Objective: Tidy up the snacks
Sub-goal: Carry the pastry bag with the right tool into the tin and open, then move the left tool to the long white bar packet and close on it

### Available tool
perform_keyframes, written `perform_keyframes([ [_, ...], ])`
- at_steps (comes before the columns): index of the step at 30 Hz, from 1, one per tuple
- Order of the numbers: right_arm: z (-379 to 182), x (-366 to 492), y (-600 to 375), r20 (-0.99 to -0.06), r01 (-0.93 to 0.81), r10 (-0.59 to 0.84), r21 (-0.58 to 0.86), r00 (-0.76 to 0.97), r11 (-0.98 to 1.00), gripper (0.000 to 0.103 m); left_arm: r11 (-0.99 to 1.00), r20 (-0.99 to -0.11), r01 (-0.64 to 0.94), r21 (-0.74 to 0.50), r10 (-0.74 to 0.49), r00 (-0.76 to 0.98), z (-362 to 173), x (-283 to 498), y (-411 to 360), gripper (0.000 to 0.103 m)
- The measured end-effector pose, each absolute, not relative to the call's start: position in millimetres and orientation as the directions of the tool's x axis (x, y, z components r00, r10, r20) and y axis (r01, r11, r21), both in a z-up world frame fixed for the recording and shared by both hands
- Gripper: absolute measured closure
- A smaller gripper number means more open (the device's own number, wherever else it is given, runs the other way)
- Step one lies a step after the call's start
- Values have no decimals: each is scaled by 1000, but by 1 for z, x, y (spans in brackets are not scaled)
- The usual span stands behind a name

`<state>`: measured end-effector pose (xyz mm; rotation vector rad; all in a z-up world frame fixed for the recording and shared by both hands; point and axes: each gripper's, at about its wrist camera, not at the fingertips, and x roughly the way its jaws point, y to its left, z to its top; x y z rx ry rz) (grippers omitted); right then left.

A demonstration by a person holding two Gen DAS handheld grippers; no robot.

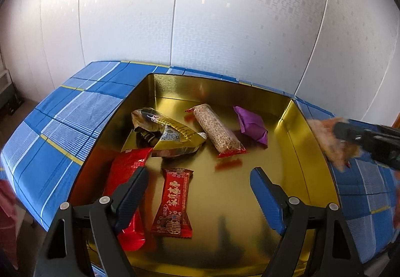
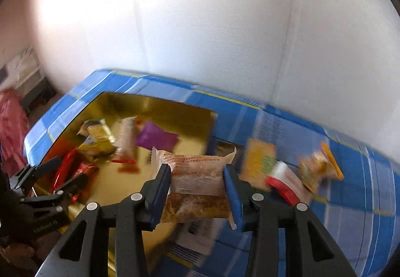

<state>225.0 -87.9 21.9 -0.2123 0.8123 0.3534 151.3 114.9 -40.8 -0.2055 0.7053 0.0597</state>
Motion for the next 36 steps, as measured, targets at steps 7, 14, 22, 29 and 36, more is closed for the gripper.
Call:
perform_keyframes([
  [7,-9,259,-30,-791,-484,119,-241,600,841,58,971,-651,-138,-195,-23,759,-41,151,120,19],
  [14,-11,278,-19,-723,-418,-11,-412,691,809,58,969,-653,-143,-204,-26,757,-42,151,124,19],
  [22,23,259,-88,-681,-267,100,-145,726,953,57,969,-656,-141,-203,-28,754,-43,153,123,19],
  [29,-8,239,-146,-766,-212,119,-23,631,977,57,976,-634,-121,-179,-20,773,-40,151,113,16],
  [36,-47,235,-158,-825,-231,231,125,516,965,67,983,-621,-100,-153,-17,784,-40,150,104,16],
])
